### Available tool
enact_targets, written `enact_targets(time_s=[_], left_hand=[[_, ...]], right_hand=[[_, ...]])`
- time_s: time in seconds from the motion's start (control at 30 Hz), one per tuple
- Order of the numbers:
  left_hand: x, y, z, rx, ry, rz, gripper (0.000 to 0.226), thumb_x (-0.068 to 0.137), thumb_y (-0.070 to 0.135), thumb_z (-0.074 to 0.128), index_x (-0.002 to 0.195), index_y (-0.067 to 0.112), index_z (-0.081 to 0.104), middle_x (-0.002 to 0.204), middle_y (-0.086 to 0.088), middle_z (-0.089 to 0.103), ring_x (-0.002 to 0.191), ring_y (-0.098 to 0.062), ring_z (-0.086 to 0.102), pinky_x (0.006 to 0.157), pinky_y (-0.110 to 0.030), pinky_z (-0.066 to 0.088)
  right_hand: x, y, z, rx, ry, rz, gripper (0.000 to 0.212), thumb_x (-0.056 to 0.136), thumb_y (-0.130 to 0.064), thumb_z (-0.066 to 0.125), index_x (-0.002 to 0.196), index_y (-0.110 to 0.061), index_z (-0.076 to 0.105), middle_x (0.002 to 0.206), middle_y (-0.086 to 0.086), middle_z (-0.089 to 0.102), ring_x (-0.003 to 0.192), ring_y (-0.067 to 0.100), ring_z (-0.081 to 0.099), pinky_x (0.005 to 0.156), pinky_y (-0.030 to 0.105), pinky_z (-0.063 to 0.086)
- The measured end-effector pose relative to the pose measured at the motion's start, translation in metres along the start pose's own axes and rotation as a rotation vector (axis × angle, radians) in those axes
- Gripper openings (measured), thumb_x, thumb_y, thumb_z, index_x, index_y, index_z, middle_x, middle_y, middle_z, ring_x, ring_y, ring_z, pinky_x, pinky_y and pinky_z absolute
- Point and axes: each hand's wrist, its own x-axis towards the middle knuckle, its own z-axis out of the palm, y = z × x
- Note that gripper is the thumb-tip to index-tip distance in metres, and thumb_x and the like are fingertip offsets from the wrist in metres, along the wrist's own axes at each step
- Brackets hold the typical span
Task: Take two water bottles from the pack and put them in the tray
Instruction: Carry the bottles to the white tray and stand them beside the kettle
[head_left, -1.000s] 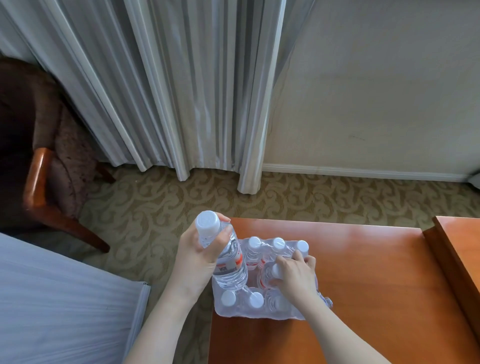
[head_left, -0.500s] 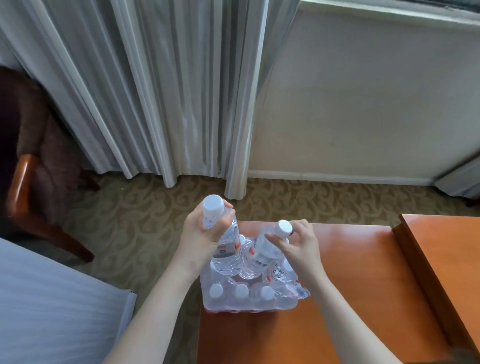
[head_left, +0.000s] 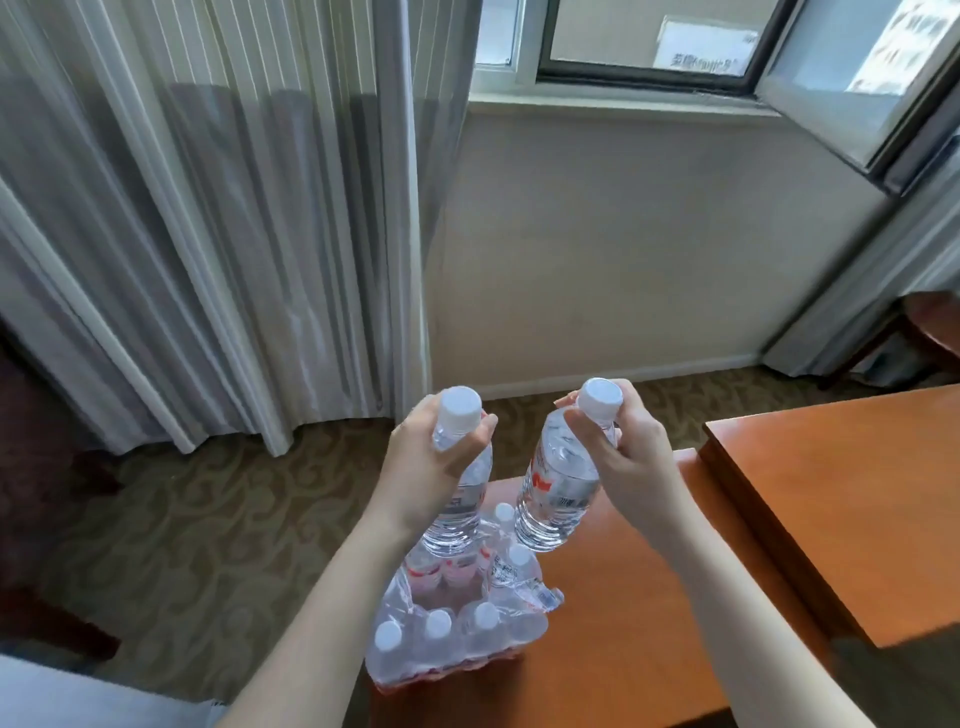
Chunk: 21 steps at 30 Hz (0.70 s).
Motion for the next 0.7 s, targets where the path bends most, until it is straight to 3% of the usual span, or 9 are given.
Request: enact_targets(time_s=[0.13,0.33,0.5,0.6,0.7], left_hand=[[0.009,0.030,0.037,0.023,-0.092,0.052,0.032,0.077,0.043,0.061,0.085,0.011,0.062,0.082,-0.009,0.066,0.074,-0.017,0.059,0.069,-0.029,0.047],[0.015,0.080,0.122,-0.004,-0.276,0.132,0.024,0.078,0.039,0.067,0.081,0.015,0.066,0.076,-0.003,0.068,0.070,-0.016,0.062,0.069,-0.033,0.052],[0.009,0.124,0.217,-0.036,-0.415,0.191,0.020,0.081,0.035,0.069,0.079,0.015,0.066,0.078,-0.008,0.070,0.067,-0.009,0.061,0.067,-0.028,0.051],[-0.007,0.151,0.284,-0.075,-0.485,0.209,0.027,0.076,0.042,0.068,0.079,0.016,0.066,0.078,-0.009,0.069,0.067,-0.010,0.063,0.067,-0.034,0.055],[-0.025,0.182,0.355,-0.098,-0.558,0.228,0.037,0.071,0.048,0.068,0.080,0.013,0.065,0.081,-0.012,0.070,0.070,-0.016,0.065,0.074,-0.047,0.057]], right_hand=[[-0.010,-0.002,-0.046,-0.098,0.104,0.004,0.043,0.081,-0.049,0.051,0.094,-0.008,0.054,0.085,0.009,0.067,0.079,0.020,0.064,0.068,0.034,0.053],[-0.038,0.004,-0.132,-0.150,0.259,0.043,0.042,0.082,-0.051,0.055,0.092,-0.010,0.055,0.086,0.010,0.068,0.080,0.021,0.066,0.068,0.032,0.053],[-0.069,0.013,-0.224,-0.186,0.386,0.090,0.041,0.080,-0.047,0.054,0.091,-0.007,0.054,0.084,0.009,0.066,0.081,0.024,0.065,0.070,0.051,0.054],[-0.096,0.024,-0.292,-0.236,0.441,0.119,0.044,0.079,-0.050,0.054,0.091,-0.008,0.055,0.085,0.008,0.067,0.081,0.022,0.065,0.072,0.047,0.054],[-0.125,0.035,-0.364,-0.281,0.491,0.136,0.041,0.079,-0.050,0.054,0.093,-0.012,0.055,0.088,0.006,0.067,0.082,0.020,0.064,0.071,0.027,0.053]])
